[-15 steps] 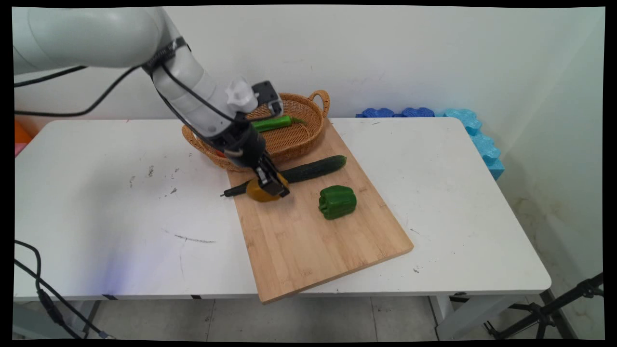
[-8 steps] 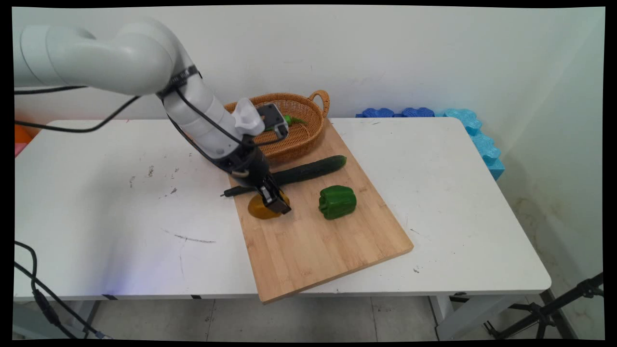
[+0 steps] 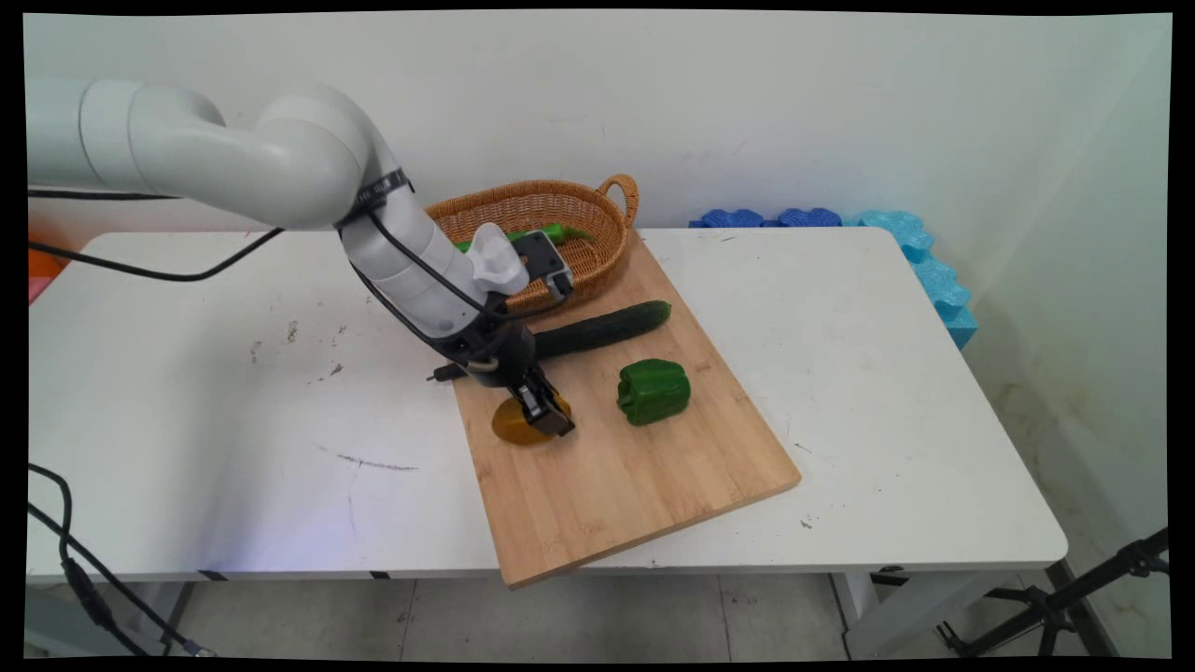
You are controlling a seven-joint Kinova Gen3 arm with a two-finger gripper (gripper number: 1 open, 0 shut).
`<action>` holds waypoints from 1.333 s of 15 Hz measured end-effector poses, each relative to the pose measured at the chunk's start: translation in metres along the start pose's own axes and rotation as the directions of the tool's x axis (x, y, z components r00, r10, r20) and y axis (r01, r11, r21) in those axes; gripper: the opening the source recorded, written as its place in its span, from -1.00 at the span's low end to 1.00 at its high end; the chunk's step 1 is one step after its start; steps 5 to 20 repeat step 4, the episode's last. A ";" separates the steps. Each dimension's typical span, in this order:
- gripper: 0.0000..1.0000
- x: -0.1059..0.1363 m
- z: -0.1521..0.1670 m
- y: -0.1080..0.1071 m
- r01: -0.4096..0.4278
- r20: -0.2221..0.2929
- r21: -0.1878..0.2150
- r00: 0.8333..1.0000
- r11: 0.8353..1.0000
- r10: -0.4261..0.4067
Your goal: Place the picked object on the cutting board
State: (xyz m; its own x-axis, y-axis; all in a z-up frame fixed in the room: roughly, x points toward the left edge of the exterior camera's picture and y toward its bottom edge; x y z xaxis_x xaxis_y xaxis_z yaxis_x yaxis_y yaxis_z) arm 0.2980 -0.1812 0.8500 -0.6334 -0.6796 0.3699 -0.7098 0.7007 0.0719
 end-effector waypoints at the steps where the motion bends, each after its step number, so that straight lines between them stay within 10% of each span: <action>1: 1.00 0.000 0.003 0.001 -0.002 -0.003 0.001 1.000 1.000 0.002; 20: 1.00 -0.001 0.008 0.002 -0.011 -0.011 0.005 1.000 1.000 0.011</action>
